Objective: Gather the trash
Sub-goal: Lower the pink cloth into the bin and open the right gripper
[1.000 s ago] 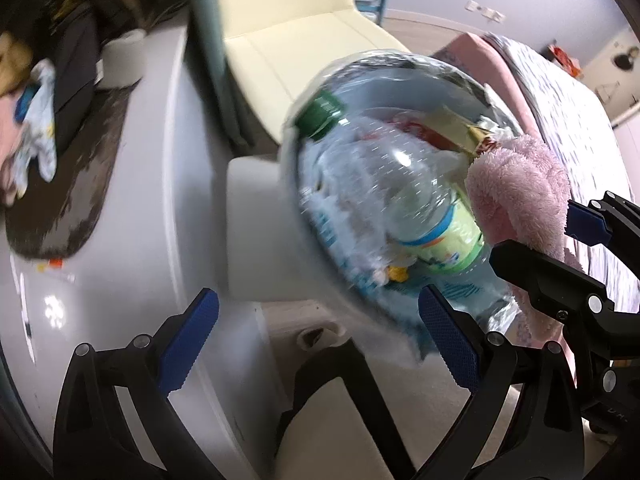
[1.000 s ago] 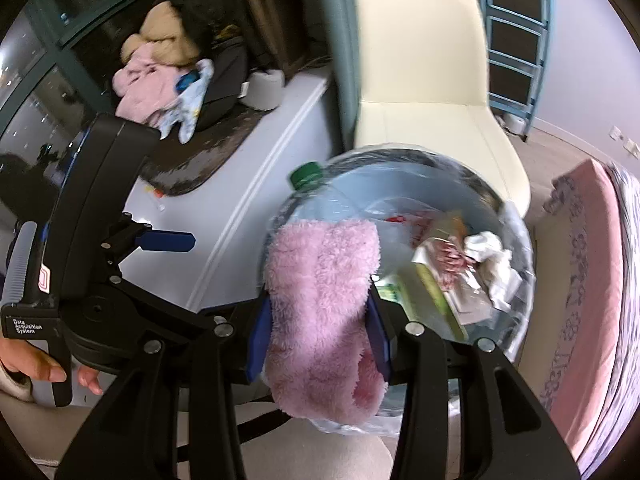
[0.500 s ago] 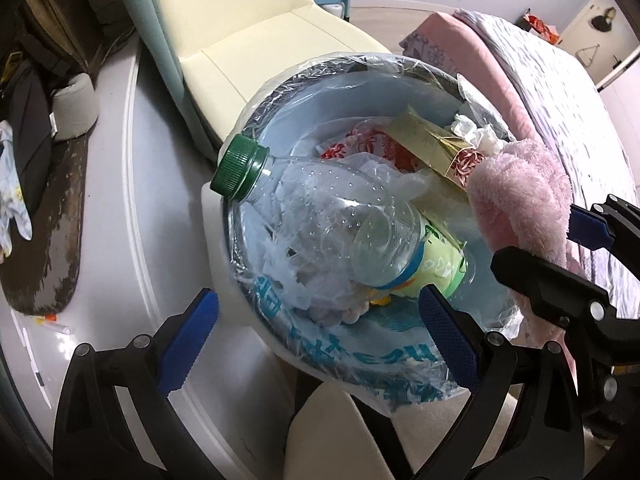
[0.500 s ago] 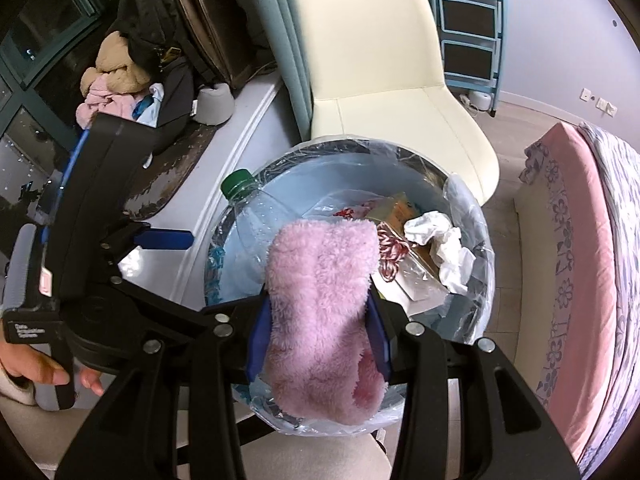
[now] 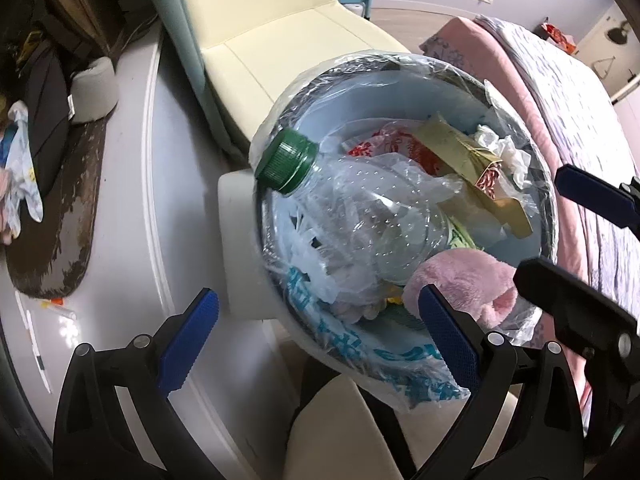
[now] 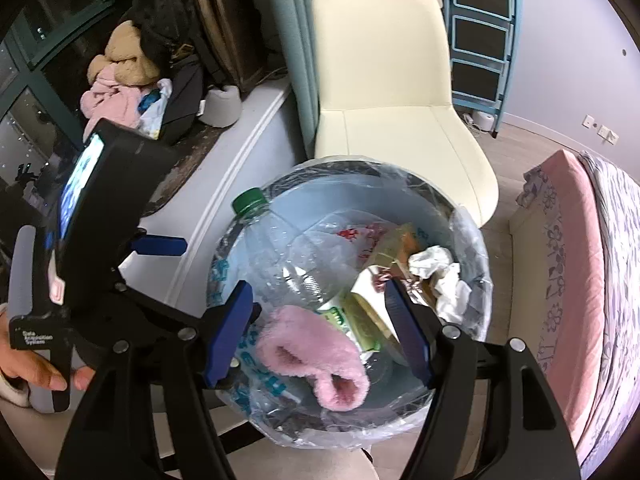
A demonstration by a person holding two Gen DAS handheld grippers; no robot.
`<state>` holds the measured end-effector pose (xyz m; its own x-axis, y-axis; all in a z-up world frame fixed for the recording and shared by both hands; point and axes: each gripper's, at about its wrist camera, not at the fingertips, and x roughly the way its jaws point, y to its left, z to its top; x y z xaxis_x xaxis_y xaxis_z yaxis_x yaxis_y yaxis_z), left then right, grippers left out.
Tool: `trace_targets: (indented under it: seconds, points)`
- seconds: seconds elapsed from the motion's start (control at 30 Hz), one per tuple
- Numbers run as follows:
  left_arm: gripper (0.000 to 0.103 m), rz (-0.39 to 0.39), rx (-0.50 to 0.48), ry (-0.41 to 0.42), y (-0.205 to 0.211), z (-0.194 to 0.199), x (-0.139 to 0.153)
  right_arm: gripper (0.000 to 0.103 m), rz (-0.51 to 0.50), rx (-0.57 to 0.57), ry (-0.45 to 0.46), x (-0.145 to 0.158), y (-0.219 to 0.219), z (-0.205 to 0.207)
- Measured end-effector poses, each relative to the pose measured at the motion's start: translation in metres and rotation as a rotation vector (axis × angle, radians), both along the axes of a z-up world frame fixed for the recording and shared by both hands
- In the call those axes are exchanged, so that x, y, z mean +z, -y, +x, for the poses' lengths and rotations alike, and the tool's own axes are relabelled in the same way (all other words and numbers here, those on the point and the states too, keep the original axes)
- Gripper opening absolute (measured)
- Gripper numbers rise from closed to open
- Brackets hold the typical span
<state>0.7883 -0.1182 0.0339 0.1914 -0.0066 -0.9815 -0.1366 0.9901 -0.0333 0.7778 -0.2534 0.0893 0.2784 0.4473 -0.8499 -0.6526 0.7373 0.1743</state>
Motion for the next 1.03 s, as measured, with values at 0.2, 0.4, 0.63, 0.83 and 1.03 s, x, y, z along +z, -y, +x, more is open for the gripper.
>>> trace_targets:
  seconds: [0.2, 0.4, 0.63, 0.83, 1.03]
  points:
    - [0.097, -0.008, 0.019, 0.015, -0.007, -0.005, 0.006, 0.066, 0.027, 0.026, 0.012, 0.005, -0.006, -0.006]
    - [0.097, -0.048, 0.043, 0.033, -0.011, -0.014, 0.012, 0.066, 0.054, 0.040, 0.041, 0.013, -0.009, -0.013]
    - [0.097, -0.033, 0.063, 0.108, -0.013, -0.025, 0.027, 0.066, 0.083, 0.048, 0.061, 0.020, -0.008, -0.017]
    - [0.097, -0.116, 0.085, 0.086, -0.017, -0.028, 0.023, 0.066, 0.094, 0.062, 0.071, 0.023, -0.010, -0.020]
    - [0.097, -0.114, 0.102, 0.063, -0.017, -0.034, 0.020, 0.066, 0.101, 0.079, 0.077, 0.026, -0.013, -0.023]
